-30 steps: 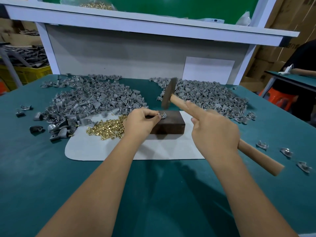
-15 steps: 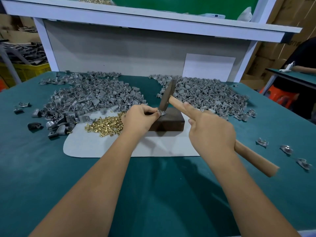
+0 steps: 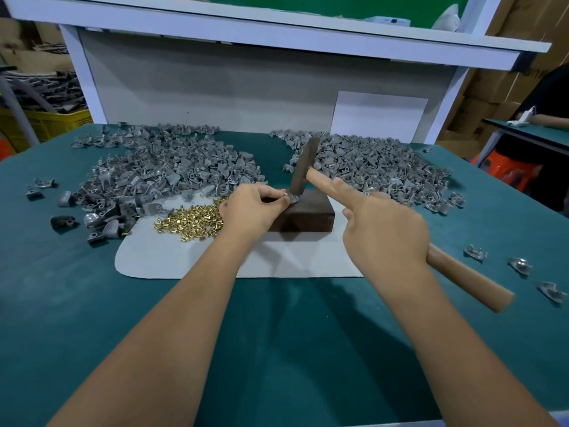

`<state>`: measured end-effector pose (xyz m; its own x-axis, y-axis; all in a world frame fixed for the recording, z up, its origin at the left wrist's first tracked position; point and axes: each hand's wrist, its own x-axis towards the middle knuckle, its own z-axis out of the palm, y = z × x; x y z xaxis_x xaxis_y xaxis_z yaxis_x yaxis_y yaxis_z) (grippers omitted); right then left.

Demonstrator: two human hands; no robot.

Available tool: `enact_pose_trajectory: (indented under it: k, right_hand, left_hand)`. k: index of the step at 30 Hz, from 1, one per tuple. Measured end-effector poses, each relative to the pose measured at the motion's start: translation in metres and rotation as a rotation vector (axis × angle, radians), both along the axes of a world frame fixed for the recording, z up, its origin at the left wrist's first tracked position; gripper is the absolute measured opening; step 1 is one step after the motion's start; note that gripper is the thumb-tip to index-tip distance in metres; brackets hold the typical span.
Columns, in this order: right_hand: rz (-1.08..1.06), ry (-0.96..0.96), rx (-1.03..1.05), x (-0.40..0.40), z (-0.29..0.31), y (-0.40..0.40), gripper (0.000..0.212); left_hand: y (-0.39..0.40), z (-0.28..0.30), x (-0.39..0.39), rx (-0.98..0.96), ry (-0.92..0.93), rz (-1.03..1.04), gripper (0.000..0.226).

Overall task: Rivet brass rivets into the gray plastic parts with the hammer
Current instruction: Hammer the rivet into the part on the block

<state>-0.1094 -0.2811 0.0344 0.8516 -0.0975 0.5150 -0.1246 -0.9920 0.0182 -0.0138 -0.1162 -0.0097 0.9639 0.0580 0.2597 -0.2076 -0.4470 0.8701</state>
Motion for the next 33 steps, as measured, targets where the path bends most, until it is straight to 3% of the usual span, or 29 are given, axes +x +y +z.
enact_pose_trajectory:
  k: [4, 8, 11, 16, 20, 24, 29, 33]
  right_hand:
    - [-0.017, -0.074, 0.099, -0.0004, 0.0037, -0.0005, 0.058]
    - [0.014, 0.002, 0.100, 0.0026, 0.0001, -0.0025, 0.055]
    - [0.003, -0.161, 0.211, 0.0003, 0.0020, -0.0046, 0.053]
    - [-0.002, 0.013, 0.072, 0.0041, -0.0023, -0.0029, 0.057]
    - [-0.048, -0.155, 0.100, 0.0001, -0.0011, -0.0036, 0.060]
    - [0.007, -0.028, -0.004, 0.0033, -0.0032, -0.0028, 0.058]
    - [-0.013, -0.131, 0.098, 0.0019, 0.0021, -0.0033, 0.057]
    - [0.029, -0.029, 0.036, 0.0040, 0.0028, -0.0027, 0.059]
  left_hand:
    - [0.0000, 0.0001, 0.0007, -0.003, 0.006, 0.005, 0.004]
    - [0.0001, 0.0008, -0.0013, 0.018, 0.003, 0.003, 0.010]
    - [0.0000, -0.0005, -0.0023, 0.015, -0.020, -0.002, 0.011]
    - [-0.0005, 0.0012, -0.0026, 0.044, -0.009, 0.007, 0.018]
    - [0.0002, 0.0010, -0.0023, 0.043, -0.020, 0.007, 0.022]
    - [0.0001, 0.0010, -0.0022, 0.018, -0.013, -0.003, 0.022]
    - [-0.0008, 0.0004, -0.0019, 0.038, -0.015, 0.022, 0.024]
    - [0.0000, -0.0005, -0.0021, 0.008, -0.016, 0.010, 0.026]
